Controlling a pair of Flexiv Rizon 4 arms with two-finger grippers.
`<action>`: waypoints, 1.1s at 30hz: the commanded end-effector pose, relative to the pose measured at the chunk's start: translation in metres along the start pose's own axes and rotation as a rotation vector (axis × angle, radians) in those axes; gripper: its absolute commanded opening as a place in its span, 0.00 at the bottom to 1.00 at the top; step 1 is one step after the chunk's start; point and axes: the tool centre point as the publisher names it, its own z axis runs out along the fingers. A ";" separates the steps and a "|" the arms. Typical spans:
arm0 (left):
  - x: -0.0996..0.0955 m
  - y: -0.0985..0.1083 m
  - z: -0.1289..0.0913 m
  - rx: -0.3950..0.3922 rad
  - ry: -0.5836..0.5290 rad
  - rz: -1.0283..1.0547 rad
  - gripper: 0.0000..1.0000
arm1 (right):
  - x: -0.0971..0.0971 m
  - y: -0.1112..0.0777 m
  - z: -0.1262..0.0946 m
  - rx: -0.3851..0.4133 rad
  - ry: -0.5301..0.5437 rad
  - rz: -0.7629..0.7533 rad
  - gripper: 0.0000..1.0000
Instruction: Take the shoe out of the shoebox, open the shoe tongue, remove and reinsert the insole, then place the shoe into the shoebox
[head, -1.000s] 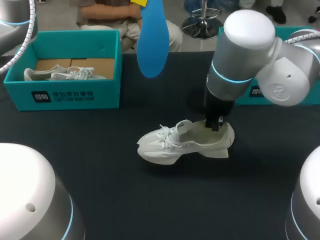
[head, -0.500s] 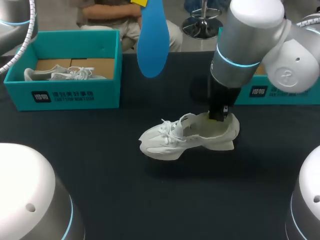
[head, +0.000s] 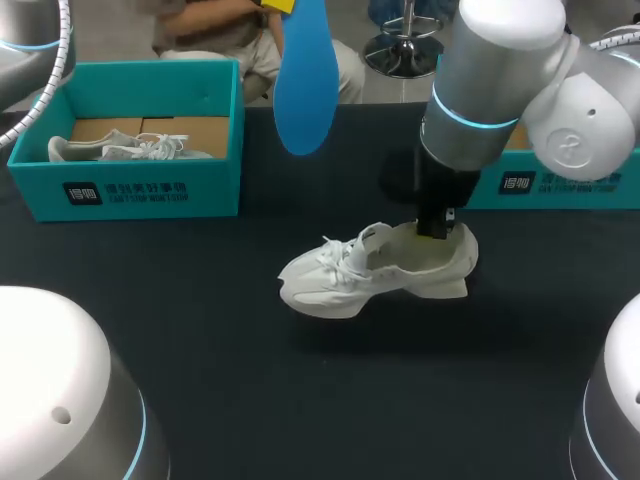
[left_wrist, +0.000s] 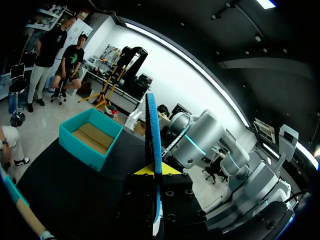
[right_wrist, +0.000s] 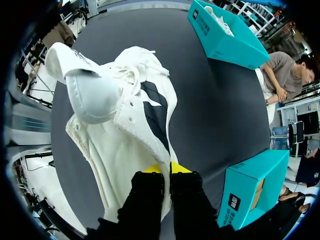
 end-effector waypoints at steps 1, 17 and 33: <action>-0.001 0.000 0.000 -0.002 0.001 0.000 0.00 | 0.000 0.000 -0.001 0.001 -0.001 0.001 0.00; -0.001 0.000 0.000 -0.002 0.001 0.000 0.00 | -0.002 -0.013 -0.002 0.111 0.026 0.426 0.00; -0.001 0.000 0.000 -0.002 0.001 0.000 0.00 | 0.015 -0.045 0.003 0.007 0.112 0.983 0.00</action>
